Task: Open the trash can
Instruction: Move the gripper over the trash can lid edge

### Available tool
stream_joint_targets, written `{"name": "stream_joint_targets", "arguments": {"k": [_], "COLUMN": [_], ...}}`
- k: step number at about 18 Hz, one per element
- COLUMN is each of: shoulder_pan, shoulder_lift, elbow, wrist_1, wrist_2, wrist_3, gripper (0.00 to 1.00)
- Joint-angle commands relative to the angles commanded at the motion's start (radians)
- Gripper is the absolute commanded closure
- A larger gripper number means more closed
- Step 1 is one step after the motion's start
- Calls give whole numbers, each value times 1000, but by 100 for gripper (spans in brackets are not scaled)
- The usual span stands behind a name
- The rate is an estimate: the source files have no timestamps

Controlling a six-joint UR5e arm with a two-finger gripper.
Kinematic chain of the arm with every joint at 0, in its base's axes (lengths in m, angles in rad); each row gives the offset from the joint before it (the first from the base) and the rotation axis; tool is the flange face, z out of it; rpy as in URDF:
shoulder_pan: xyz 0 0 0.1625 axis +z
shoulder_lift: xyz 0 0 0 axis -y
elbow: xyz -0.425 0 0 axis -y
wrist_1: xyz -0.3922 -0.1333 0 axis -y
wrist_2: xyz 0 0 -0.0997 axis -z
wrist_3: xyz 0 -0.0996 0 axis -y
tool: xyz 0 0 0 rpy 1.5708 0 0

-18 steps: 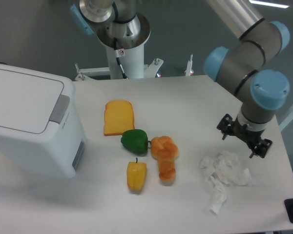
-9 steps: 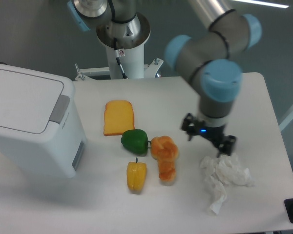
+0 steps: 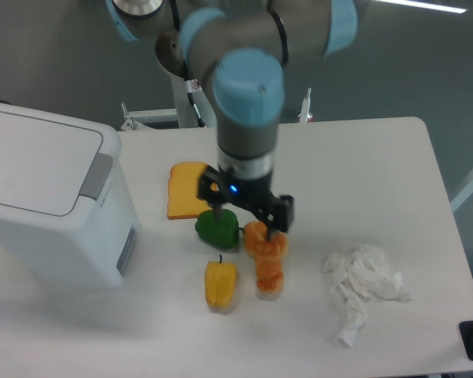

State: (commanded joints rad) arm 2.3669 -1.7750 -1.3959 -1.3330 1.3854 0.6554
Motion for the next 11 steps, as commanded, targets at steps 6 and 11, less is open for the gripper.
{"name": "stream_joint_targets", "arguments": {"k": [6, 11], "shoulder_pan": [-40, -58], "shoulder_lift": [31, 45], "elbow": [-3, -24], "wrist_1": [3, 2], "wrist_2": [-141, -163], "wrist_3": [-178, -249], "gripper": [0, 0]}}
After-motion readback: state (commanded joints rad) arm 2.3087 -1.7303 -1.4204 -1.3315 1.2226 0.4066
